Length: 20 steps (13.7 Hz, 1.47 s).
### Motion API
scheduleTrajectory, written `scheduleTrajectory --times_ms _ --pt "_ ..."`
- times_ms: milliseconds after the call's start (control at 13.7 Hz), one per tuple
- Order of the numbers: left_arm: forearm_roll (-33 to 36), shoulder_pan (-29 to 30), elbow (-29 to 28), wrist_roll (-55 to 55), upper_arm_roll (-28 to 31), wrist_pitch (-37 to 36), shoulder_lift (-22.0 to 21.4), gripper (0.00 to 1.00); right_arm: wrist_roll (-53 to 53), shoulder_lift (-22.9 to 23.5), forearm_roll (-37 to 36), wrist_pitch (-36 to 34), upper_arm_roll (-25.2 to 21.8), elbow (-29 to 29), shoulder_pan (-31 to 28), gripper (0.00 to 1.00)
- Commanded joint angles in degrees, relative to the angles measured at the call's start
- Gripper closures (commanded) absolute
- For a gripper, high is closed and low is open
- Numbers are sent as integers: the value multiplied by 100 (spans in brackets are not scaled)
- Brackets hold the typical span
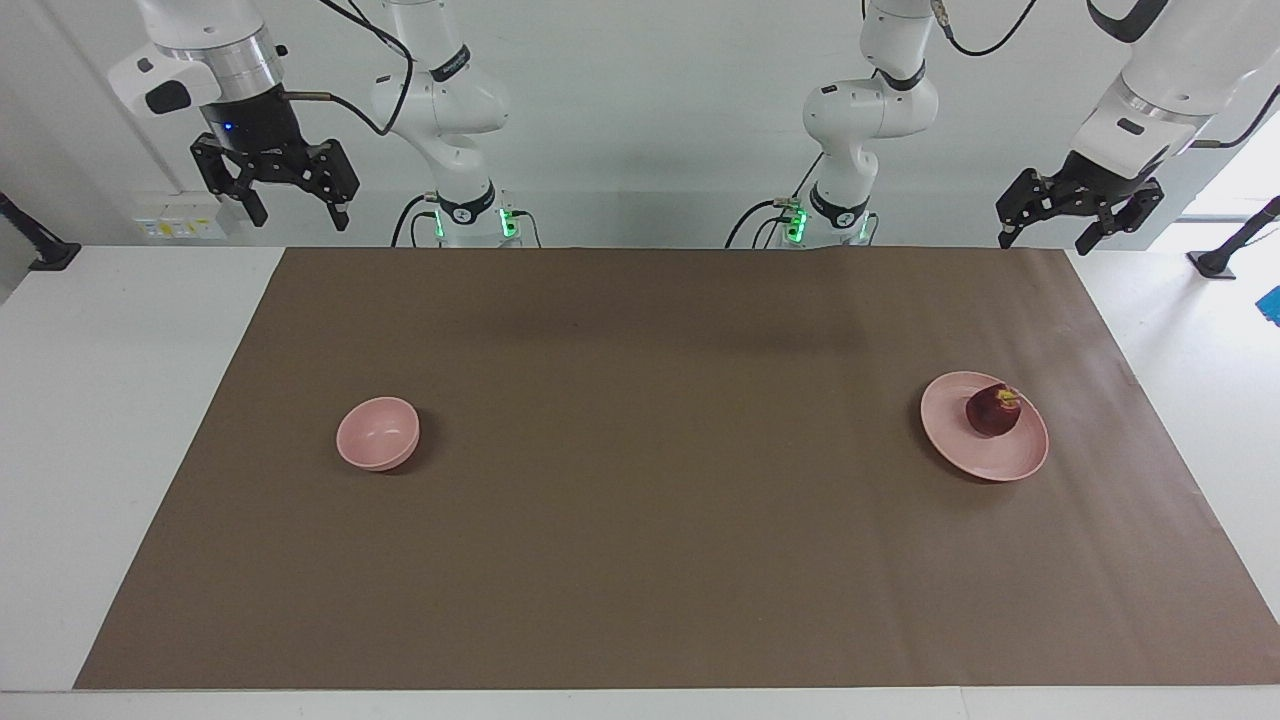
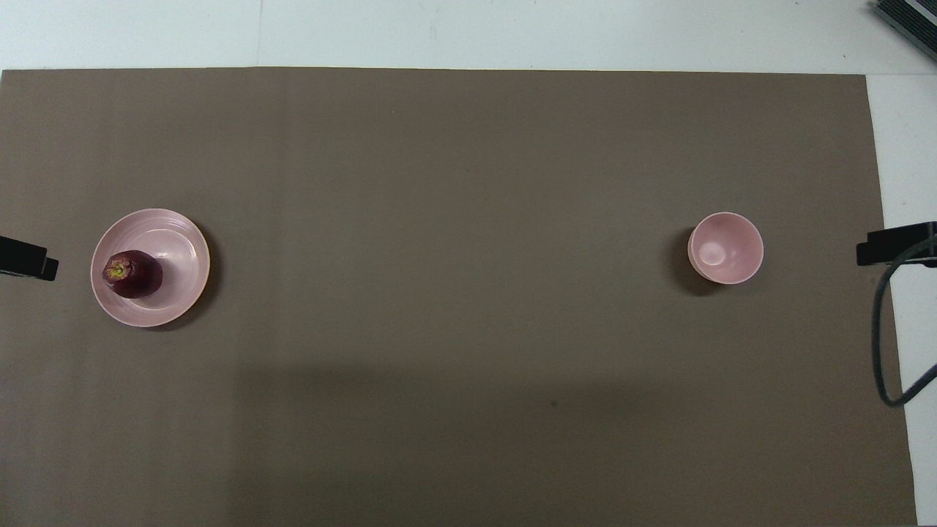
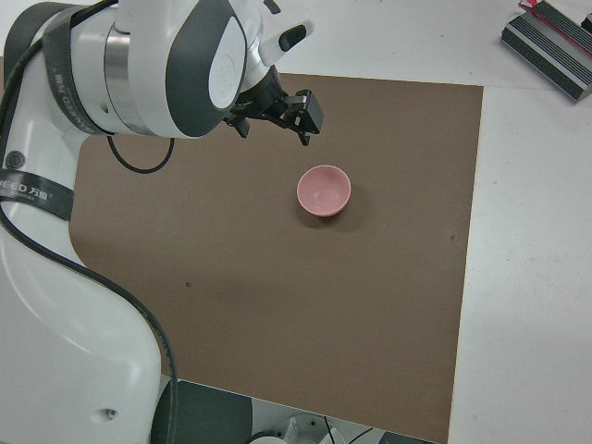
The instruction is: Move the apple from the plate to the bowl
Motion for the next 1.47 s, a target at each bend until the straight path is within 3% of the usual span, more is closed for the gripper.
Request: scheduleTrajectory --times_ms 0,1392 --pt "48 -75 -141 -22 40 -73 -134 0 -52 -78 32 34 22 -93 -57 0" --pt "39 21 -106 5 84 -47 -117 0 -52 -78 40 34 22 -93 -58 0"
